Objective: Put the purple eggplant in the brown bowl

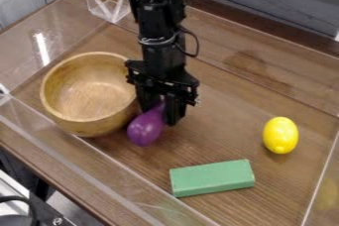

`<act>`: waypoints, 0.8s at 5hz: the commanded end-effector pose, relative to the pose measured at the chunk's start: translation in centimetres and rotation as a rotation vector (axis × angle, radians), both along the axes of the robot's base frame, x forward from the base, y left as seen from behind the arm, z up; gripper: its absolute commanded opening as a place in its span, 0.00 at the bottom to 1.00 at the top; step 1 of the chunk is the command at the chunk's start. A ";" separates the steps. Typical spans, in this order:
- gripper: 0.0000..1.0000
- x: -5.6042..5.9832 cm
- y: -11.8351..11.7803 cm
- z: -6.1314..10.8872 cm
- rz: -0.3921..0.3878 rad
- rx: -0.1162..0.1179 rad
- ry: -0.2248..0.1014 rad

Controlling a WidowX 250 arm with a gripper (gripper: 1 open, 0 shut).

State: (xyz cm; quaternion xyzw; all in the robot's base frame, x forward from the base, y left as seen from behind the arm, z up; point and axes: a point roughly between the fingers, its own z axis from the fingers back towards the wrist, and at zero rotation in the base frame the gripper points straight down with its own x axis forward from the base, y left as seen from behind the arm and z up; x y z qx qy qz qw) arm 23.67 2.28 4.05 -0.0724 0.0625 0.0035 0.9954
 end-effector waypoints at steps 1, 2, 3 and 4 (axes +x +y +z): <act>0.00 0.4 0.5 1.6 0.018 0.008 -0.064; 0.00 0.2 0.6 1.6 0.022 0.005 -0.063; 0.00 0.1 0.6 1.7 0.025 0.002 -0.061; 0.00 0.0 0.7 1.7 0.029 -0.001 -0.059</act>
